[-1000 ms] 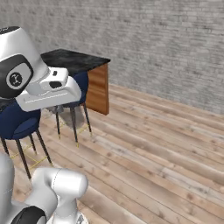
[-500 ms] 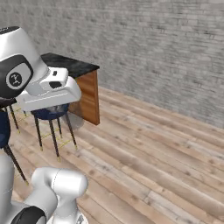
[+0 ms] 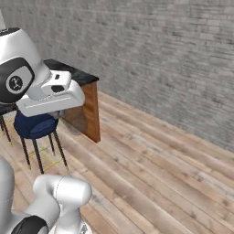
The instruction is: There is a bowl on the dining counter. Grab a lemon wedge from the fridge and place it in the bowl. Then get the liquor bottle and glass cup from the cabinet and place them next to the bowl.
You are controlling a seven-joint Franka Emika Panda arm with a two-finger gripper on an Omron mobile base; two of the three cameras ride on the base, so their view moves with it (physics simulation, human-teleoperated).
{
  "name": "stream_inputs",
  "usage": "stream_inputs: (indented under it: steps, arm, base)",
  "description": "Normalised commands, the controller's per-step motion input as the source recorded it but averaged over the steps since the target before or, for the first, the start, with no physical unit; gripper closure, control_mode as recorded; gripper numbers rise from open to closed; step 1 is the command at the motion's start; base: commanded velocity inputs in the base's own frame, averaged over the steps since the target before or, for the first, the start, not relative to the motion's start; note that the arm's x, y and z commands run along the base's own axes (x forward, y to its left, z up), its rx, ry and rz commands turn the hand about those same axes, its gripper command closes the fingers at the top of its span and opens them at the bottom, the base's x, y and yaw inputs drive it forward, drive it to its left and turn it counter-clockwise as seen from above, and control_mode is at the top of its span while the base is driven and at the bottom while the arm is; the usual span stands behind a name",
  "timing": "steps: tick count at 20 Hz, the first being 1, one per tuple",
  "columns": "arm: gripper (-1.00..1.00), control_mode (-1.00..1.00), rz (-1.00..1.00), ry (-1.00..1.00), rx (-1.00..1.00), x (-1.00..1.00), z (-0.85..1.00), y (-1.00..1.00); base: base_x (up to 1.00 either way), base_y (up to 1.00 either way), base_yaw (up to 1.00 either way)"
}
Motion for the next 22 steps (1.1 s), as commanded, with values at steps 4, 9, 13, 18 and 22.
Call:
stream_inputs:
  steps: [4, 9, 13, 18, 22]
  arm:
    - [1.00, 1.00, 0.00, 0.00, 0.00, 0.00, 0.00, 0.00]
    - [1.00, 1.00, 0.00, 0.00, 0.00, 0.00, 0.00, 0.00]
    - [1.00, 1.00, 0.00, 0.00, 0.00, 0.00, 0.00, 0.00]
    - [1.00, 1.00, 0.00, 0.00, 0.00, 0.00, 0.00, 0.00]
    - [1.00, 1.00, 0.00, 0.00, 0.00, 0.00, 0.00, 0.00]
  base:
    - [1.00, -0.73, 0.35]
    - [1.00, -0.74, 0.36]
    - [1.00, -0.80, 0.34]
    - [1.00, -0.82, 0.34]
    - [1.00, -0.79, 0.34]
